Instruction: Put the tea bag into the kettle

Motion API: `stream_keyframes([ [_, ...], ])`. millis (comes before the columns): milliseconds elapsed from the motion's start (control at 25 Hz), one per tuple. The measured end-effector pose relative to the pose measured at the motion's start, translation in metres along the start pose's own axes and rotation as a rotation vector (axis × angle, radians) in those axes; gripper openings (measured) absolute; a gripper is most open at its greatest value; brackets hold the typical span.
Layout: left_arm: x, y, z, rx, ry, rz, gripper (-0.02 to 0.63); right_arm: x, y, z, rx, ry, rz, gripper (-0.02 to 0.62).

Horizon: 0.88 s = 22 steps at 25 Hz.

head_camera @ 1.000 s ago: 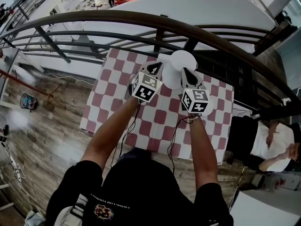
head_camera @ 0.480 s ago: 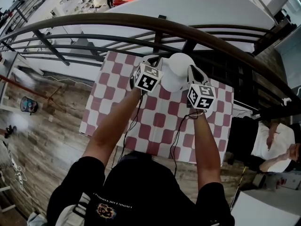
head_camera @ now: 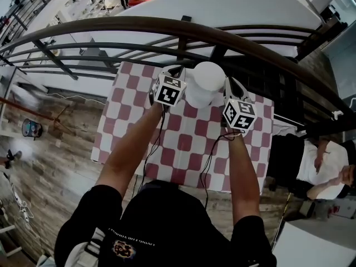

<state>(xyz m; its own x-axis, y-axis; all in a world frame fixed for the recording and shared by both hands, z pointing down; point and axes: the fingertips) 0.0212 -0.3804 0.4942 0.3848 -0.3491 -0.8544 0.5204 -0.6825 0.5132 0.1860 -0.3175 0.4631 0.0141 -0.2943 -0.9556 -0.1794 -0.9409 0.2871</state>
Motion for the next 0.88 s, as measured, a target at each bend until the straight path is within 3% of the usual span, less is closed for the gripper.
stream_keyframes([
  [120,-0.0033,-0.0001,0.0004,-0.022,-0.034,0.006,0.0,-0.0011,-0.0005,0.0002,-0.003,0.009,-0.003,0.014],
  [320,-0.0038,0.0009,-0.0007,-0.016,-0.01,0.025,-0.002,-0.0028,0.0006,0.0036,0.01,0.042,-0.019,0.019],
  [640,-0.0064,0.0022,-0.0004,-0.009,-0.005,0.027,-0.002,-0.0047,0.002,0.0015,0.036,0.162,-0.036,0.1],
  [880,-0.0037,0.0017,0.0006,-0.005,-0.012,0.005,-0.002,-0.0054,0.0035,0.0068,0.065,0.216,-0.03,0.104],
])
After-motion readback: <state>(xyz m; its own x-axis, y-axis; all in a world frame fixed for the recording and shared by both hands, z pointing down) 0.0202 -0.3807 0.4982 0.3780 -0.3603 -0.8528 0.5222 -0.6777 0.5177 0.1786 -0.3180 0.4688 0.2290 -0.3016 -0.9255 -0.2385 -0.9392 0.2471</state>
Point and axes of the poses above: the fingertips, and each gripper's own axes: y forward along the fingers, z to its left, x out of its top, and after that the axes turned 6 degrees about z, right-handed
